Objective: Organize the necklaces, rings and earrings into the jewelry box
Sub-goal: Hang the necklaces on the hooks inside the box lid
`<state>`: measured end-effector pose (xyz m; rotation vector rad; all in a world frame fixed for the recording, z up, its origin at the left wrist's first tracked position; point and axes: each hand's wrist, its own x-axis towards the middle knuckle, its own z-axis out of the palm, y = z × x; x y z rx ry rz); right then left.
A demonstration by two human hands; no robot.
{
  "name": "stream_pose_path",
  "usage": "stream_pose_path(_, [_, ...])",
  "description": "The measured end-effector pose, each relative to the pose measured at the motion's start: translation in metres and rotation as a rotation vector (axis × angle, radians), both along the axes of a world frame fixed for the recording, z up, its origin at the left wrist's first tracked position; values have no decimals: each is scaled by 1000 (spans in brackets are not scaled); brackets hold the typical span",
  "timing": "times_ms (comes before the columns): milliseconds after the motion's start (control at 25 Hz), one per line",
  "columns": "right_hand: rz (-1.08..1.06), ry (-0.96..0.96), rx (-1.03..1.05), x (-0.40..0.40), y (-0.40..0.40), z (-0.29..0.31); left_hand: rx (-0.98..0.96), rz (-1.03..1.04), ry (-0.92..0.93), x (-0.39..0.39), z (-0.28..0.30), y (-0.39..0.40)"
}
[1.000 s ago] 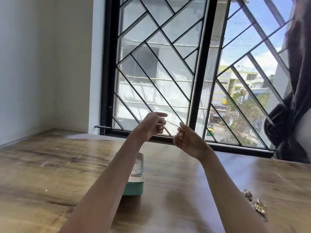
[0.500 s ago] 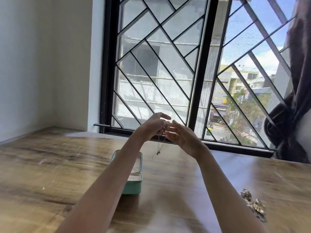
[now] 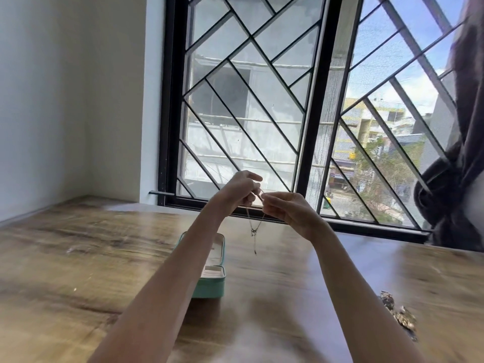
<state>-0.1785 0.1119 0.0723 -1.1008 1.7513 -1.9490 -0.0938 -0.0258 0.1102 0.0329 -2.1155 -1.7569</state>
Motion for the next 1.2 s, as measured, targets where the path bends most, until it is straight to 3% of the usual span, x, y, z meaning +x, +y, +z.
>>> stream_pose_path(200, [-21, -36, -61, 3, -2, 4, -29, -16, 6, 1, -1, -1])
stream_pose_path(520, [-212, 282, 4, 8, -12, 10, -91, 10, 40, 3, -2, -7])
stream_pose_path(800, [77, -36, -54, 9, -17, 8, -44, 21, 85, 1, 0, -12])
stream_pose_path(960, [38, 38, -49, 13, -15, 10, -41, 18, 77, 0, -2, -11])
stream_pose_path(1200, [-181, 208, -4, 11, -15, 12, -77, 25, 71, 0, -5, -15])
